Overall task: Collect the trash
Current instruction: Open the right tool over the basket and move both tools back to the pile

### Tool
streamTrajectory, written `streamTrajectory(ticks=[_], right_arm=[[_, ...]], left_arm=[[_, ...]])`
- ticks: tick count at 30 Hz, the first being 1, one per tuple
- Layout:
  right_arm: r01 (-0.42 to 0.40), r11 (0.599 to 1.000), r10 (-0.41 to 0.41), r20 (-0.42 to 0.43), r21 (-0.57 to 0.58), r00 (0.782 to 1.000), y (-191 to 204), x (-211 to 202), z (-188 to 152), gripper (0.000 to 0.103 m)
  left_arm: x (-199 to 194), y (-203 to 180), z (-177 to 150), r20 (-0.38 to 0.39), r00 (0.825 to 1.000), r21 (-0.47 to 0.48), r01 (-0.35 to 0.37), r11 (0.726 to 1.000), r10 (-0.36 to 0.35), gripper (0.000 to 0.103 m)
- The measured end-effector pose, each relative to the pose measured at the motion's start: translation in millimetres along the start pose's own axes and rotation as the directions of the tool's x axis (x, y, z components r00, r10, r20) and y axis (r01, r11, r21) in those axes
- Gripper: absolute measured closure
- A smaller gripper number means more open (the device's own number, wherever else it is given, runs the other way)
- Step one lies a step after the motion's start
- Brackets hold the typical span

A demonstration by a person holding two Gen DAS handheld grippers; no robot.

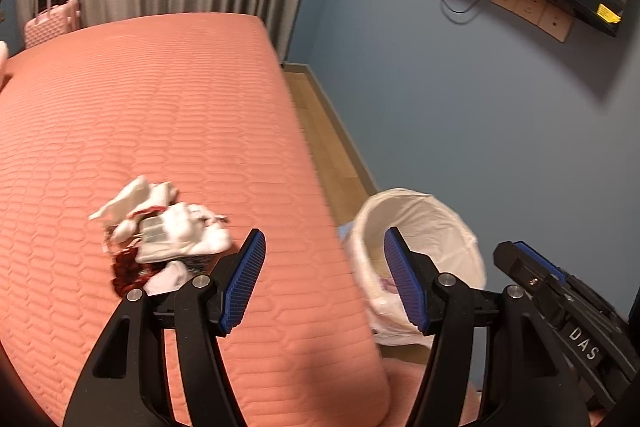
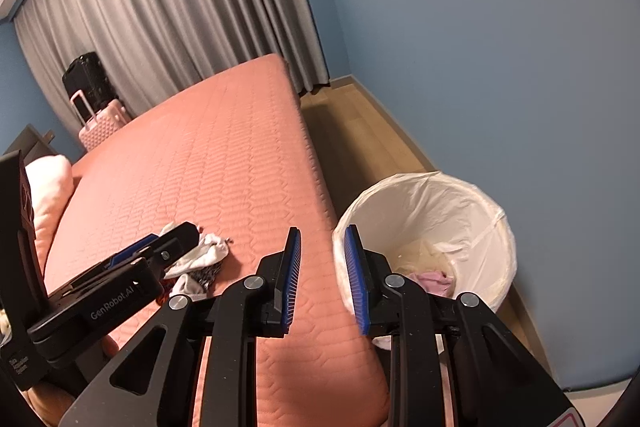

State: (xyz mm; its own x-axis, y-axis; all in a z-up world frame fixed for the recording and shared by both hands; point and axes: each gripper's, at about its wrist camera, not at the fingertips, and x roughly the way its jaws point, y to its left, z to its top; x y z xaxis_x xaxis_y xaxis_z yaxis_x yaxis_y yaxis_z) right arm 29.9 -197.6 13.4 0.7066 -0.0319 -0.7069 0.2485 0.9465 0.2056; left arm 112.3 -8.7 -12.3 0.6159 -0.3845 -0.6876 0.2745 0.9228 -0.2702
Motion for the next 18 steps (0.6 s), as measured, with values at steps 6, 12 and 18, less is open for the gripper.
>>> streamTrajectory(ticks=[6, 12, 18], right_arm=[[-0.027, 0.998, 0.024, -0.048, -0.048, 0.999, 28.6, 13.8, -17.8, 0.080], [-0.061, 0.993, 0.051, -0.101, -0.100, 0.994, 62.4, 29.1, -38.4, 0.080], [-0.092, 0.987, 0.072, -0.150, -0.133, 0.986, 89.3, 46.6, -56.0, 0.076]], left_arm=[[-7.6, 34.6, -10.9, -0.006, 0.998, -0.027, -0.069, 0.997, 0.069, 0.044], [-11.7, 75.3, -21.2, -0.025, 0.992, -0.089, -0.126, 0.988, 0.125, 0.044], [-13.7, 118.5, -33.7, -0.054, 0.981, -0.146, -0.192, 0.970, 0.186, 0.043]])
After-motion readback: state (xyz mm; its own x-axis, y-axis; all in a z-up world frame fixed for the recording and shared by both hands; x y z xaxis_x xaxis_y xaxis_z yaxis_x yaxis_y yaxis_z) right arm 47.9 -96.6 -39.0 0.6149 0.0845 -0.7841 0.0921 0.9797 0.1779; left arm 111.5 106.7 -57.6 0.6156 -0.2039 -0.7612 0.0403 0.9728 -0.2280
